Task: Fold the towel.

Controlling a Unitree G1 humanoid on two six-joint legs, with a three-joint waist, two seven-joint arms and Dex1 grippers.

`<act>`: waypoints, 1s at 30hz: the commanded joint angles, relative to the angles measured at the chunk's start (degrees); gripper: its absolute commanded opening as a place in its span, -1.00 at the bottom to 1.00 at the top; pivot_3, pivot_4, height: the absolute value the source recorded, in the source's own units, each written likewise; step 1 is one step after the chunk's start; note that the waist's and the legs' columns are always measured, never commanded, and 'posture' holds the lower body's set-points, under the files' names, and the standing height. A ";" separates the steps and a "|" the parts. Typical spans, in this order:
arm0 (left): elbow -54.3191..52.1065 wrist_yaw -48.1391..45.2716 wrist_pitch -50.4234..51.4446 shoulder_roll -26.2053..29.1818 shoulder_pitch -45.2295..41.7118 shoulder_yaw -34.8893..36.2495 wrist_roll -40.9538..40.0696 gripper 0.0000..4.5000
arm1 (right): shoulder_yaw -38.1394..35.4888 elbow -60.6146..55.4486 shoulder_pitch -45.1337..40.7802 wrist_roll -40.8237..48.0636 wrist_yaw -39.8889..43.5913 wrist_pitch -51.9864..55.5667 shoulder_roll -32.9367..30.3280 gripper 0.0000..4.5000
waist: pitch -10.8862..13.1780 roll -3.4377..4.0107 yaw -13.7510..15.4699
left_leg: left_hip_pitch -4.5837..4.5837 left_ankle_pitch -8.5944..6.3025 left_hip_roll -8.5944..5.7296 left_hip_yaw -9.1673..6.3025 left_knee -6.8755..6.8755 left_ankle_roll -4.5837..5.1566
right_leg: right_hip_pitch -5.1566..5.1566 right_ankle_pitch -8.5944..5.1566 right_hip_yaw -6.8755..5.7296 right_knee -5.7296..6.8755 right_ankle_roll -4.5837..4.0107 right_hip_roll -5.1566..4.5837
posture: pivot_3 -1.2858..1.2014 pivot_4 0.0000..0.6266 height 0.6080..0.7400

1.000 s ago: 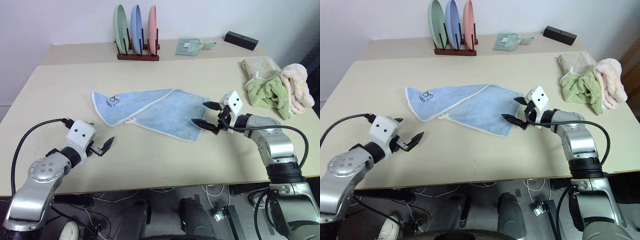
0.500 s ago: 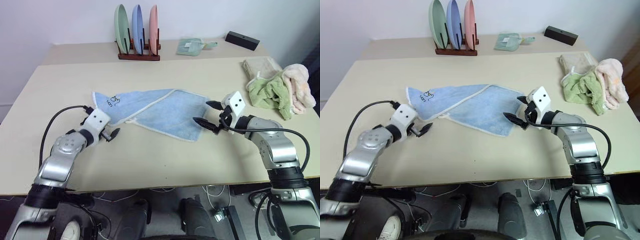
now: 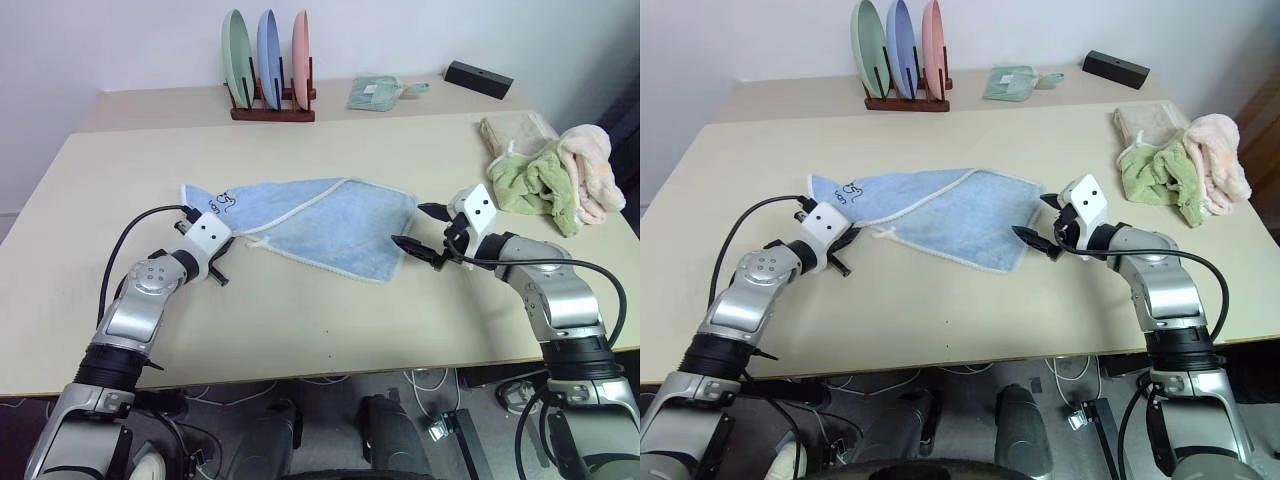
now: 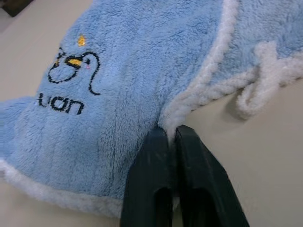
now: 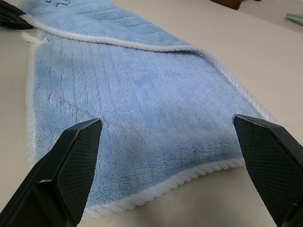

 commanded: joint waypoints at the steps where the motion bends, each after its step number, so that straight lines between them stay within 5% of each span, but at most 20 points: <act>1: -5.67 0.06 1.16 1.52 2.29 4.32 -1.18 -0.97 | 1.11 -0.97 -3.62 -2.66 0.14 -2.75 -1.33 1.00 | 0.01 0.00 -0.09 | -0.01 0.00 0.00 -0.01 0.00 0.00 | -0.01 0.00 0.00 0.00 0.00 0.00 | 0.03 -0.52 1.00; 13: -36.66 -6.56 13.08 5.51 29.47 20.85 -13.06 -0.97 | 7.64 30.93 -21.55 -14.19 -1.17 -18.08 2.04 1.00 | 0.08 0.06 0.06 | -0.03 -0.02 0.04 0.19 -0.04 0.02 | -0.09 0.02 0.12 -0.03 -0.03 -0.01 | 0.03 -0.52 1.00; 30: -38.56 -13.56 12.68 9.19 46.94 27.32 -13.99 -0.97 | 11.73 61.67 -37.37 -24.34 -7.25 -33.34 10.17 1.00 | 0.12 0.12 -1.18 | 0.02 -0.02 0.13 0.69 -0.18 0.03 | -0.22 0.02 0.40 -0.02 -0.07 0.09 | 0.03 -0.52 1.00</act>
